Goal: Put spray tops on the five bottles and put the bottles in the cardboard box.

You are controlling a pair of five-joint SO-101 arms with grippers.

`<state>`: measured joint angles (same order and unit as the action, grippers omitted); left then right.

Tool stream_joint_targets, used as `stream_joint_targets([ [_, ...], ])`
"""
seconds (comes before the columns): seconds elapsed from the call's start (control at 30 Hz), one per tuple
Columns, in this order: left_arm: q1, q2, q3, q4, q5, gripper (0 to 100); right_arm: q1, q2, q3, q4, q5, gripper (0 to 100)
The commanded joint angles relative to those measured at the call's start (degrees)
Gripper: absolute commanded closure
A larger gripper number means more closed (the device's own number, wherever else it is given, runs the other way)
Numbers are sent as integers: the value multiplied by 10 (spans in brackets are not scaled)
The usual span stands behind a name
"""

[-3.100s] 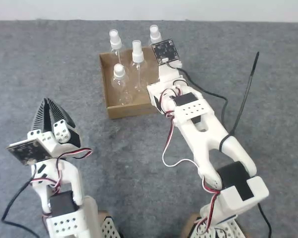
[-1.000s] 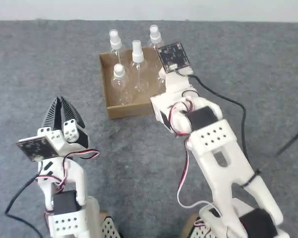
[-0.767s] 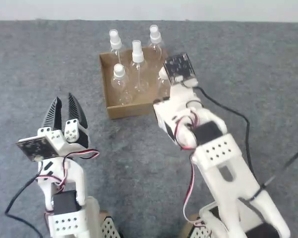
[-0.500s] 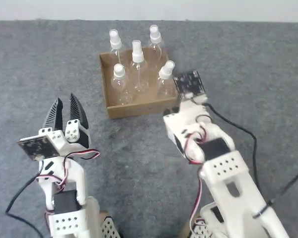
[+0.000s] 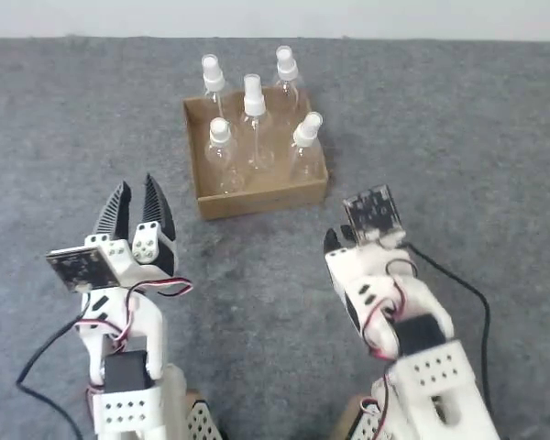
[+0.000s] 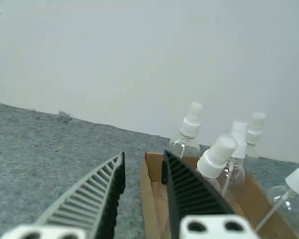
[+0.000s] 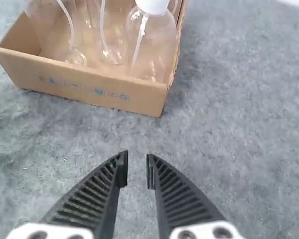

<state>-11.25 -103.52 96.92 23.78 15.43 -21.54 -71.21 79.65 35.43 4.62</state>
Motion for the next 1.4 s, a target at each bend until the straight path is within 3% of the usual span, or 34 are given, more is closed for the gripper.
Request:
stream_joint_targets([
  [0.0,11,-8,-4,-3,3,886,8,-115,43,-10,11,989],
  [0.27,53,-8,-4,4,2,888,9,-328,169,10,8,989],
  [0.7,77,-7,-4,19,3,888,9,-327,168,96,11,987],
  [1.1,78,-7,-4,193,2,884,9,-327,168,197,11,988],
  [1.37,78,-7,-4,324,2,884,9,-327,168,348,11,988],
])
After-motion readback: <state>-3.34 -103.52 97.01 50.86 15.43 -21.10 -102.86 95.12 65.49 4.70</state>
